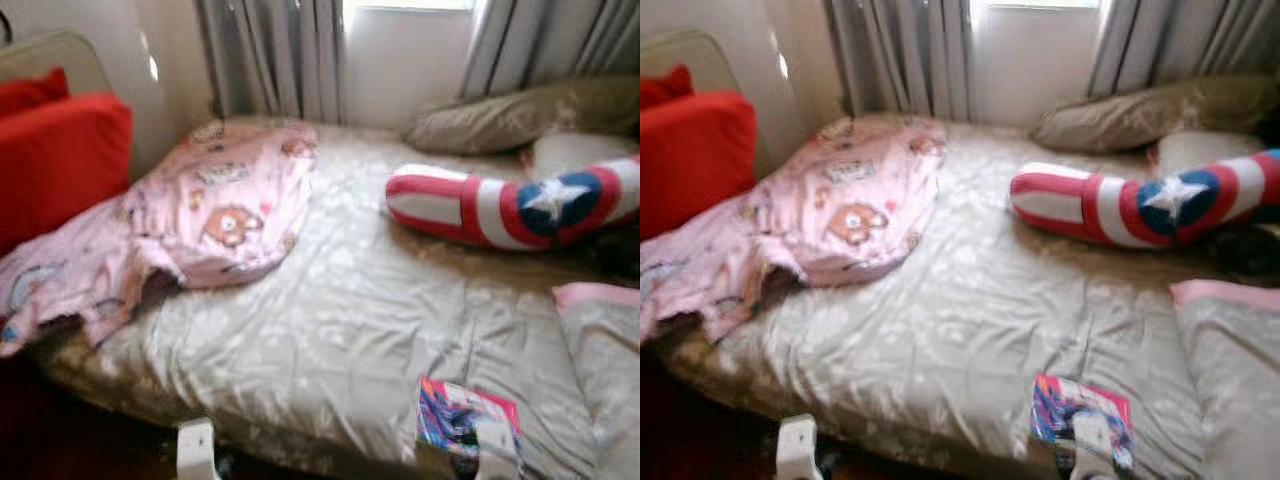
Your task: Clean up the room
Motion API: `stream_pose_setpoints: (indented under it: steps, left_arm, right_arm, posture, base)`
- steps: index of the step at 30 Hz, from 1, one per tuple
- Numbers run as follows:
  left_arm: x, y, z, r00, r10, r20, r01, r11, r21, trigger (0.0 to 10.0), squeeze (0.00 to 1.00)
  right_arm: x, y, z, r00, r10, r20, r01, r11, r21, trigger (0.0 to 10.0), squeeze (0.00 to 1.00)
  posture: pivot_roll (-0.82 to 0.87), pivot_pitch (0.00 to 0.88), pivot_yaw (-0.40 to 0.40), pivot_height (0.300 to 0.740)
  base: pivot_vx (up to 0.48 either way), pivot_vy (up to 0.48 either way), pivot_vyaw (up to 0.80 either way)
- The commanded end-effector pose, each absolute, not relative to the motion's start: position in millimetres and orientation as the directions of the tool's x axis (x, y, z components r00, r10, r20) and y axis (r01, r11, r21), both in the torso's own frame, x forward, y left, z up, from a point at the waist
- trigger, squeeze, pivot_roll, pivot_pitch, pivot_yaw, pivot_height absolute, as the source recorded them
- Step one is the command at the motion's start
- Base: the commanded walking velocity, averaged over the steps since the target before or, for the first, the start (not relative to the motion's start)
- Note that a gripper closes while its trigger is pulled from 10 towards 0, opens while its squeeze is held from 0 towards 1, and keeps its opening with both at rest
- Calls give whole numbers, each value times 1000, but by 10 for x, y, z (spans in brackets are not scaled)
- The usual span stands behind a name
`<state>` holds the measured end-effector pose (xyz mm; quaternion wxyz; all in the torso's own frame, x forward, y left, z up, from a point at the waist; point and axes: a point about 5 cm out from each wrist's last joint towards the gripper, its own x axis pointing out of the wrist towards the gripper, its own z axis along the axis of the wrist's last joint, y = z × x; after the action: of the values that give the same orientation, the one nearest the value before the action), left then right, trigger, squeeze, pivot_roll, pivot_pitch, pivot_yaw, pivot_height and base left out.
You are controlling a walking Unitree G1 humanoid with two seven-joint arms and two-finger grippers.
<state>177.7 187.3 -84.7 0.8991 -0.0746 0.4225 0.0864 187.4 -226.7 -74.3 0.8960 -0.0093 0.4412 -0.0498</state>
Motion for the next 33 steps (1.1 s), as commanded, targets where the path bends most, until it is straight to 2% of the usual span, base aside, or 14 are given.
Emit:
stream_pose_setpoints:
  steps: [1,17,25,33]
  left_arm:
    - [1819,1874,-829,633,95,-768,-212,976,-55,10000,0]
    - [1819,1973,-817,629,116,-769,-224,974,-36,10000,0]
    - [1823,2004,-810,630,120,-767,-225,974,-32,10000,0]
    - [1836,2011,-800,637,120,-762,-220,975,-30,10000,0]
  right_arm:
    - [1743,-2305,-801,564,-104,-819,86,994,-67,10000,0]
    - [1716,-2299,-814,563,-101,-820,117,992,-42,10000,0]
    - [1729,-2136,-844,566,-76,-821,104,994,-21,10000,0]
    - [1760,-2100,-837,571,-73,-818,103,995,-16,10000,0]
  posture:
    - [-32,0,1,740]
    - [-20,0,22,740]
    - [-15,0,23,740]
    - [-12,0,25,740]
  base:
    - [0,0,0]
    - [0,19,0]
    - [0,480,0]
    - [0,480,0]
